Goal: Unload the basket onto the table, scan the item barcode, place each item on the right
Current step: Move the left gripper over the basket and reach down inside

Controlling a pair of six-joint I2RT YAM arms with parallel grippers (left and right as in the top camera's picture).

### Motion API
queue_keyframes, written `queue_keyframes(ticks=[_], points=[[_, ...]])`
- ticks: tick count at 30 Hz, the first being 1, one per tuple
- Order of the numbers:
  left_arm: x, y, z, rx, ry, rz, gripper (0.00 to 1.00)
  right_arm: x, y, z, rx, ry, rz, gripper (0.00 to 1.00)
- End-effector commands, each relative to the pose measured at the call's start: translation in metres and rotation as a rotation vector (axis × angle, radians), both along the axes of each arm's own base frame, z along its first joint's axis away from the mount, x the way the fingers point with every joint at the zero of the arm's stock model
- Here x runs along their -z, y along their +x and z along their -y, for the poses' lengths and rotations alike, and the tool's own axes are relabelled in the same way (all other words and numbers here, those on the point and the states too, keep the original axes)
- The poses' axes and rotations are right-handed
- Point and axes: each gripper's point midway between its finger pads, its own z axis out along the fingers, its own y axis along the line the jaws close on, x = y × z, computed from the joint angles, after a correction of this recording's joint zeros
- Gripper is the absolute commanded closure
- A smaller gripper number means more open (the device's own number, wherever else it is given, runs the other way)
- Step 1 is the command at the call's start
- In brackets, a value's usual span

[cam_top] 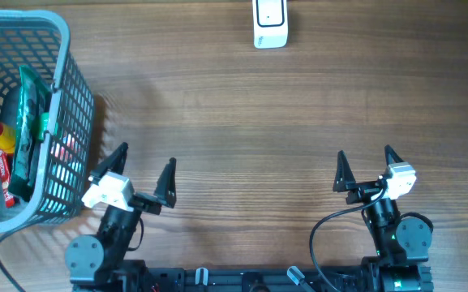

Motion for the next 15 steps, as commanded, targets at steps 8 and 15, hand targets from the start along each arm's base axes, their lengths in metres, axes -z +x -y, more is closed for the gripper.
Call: queue_keyframes(ticks=[8,15], points=[[-0.112,0.023,-0.045,-0.273,0.001,0.05,0.0,-0.001,0.0,0.002,0.014,-0.006,0.008,0.0],[-0.168,0.074,-0.078,-0.461,0.081,-0.084,0.0,-0.001,0.0,0.002,0.014,-0.006,0.008,0.0]])
